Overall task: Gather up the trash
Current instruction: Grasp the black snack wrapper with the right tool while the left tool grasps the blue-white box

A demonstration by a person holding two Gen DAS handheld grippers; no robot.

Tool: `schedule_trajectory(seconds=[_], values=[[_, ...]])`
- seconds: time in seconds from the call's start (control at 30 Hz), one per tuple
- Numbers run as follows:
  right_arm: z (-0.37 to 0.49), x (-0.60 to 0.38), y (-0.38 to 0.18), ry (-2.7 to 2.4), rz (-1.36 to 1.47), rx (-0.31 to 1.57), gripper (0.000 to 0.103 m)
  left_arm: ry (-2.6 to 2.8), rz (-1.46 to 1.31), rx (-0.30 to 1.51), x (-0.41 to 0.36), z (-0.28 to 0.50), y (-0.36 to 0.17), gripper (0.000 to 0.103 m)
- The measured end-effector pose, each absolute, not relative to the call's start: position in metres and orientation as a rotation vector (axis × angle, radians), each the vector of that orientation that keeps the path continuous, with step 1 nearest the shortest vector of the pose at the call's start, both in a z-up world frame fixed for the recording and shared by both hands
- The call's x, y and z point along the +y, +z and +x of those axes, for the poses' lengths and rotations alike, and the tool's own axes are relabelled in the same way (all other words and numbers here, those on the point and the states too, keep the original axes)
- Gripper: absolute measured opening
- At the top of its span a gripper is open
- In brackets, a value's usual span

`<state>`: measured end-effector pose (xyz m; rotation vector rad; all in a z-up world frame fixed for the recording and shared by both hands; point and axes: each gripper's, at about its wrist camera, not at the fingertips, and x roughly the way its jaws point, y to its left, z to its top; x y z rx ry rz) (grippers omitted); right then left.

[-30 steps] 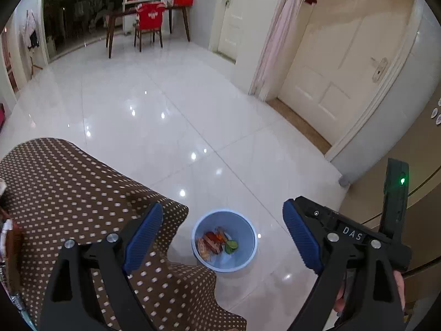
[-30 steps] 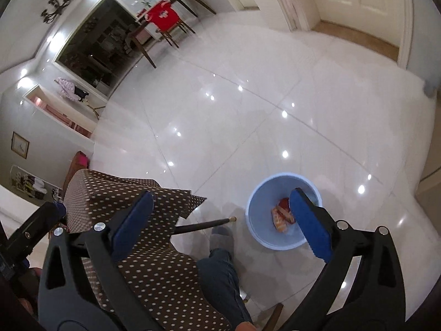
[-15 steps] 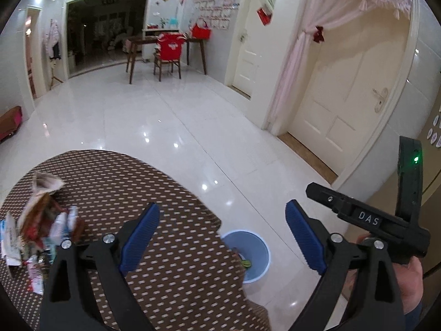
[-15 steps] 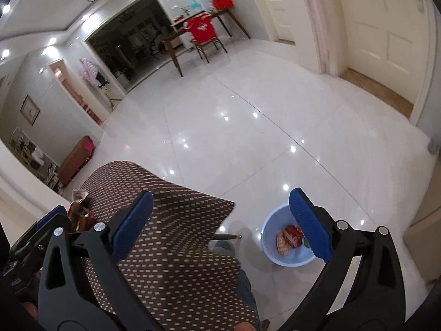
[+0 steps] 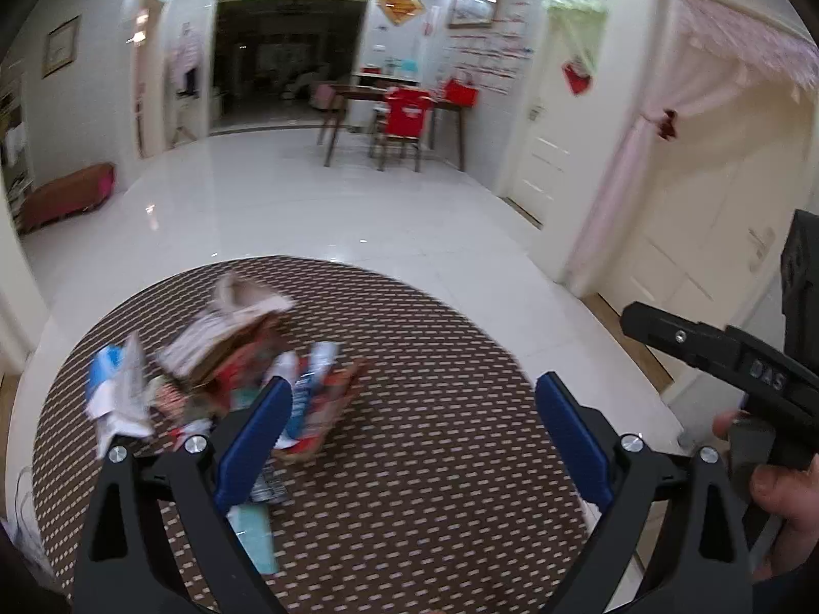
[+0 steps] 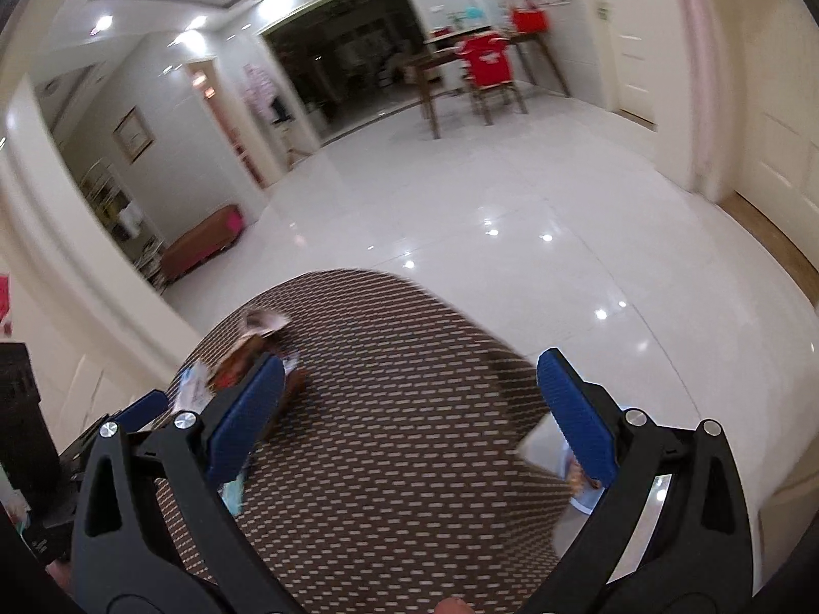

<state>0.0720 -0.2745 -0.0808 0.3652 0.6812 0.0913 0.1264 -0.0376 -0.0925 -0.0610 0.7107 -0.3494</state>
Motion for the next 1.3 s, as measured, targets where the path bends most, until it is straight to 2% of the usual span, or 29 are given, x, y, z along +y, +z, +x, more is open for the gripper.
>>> schedule_trajectory(seconds=[0.4,0.77,0.9,1.03,1.2,1.27,1.3], values=[[0.096,-0.138,-0.090,0.324,0.177,0.743,0.097,-0.160,-0.173,0.694,0.065,0.115,-0.104,0.094],[0.101,-0.056,-0.133,0.472,0.043,0.820,0.095,-0.025,-0.231,0.728,0.126,0.107,-0.134,0.094],[0.109,-0.029,-0.153,0.527,-0.007,0.871,0.081,0.037,-0.253,0.761,0.147,0.110,-0.151,0.094],[0.127,-0.020,-0.178,0.488,-0.039,0.922,0.064,0.069,-0.276,0.774,0.164,0.115,-0.162,0.094],[0.143,-0.005,-0.200,0.460,-0.106,0.941,0.061,0.083,-0.267,0.799,0.171,0.129,-0.174,0.094],[0.146,0.001,-0.206,0.438,-0.157,0.934,0.049,0.079,-0.259,0.804,0.170,0.136,-0.176,0.094],[0.146,0.003,-0.209,0.429,-0.177,0.932,0.037,0.077,-0.253,0.807,0.168,0.142,-0.178,0.094]])
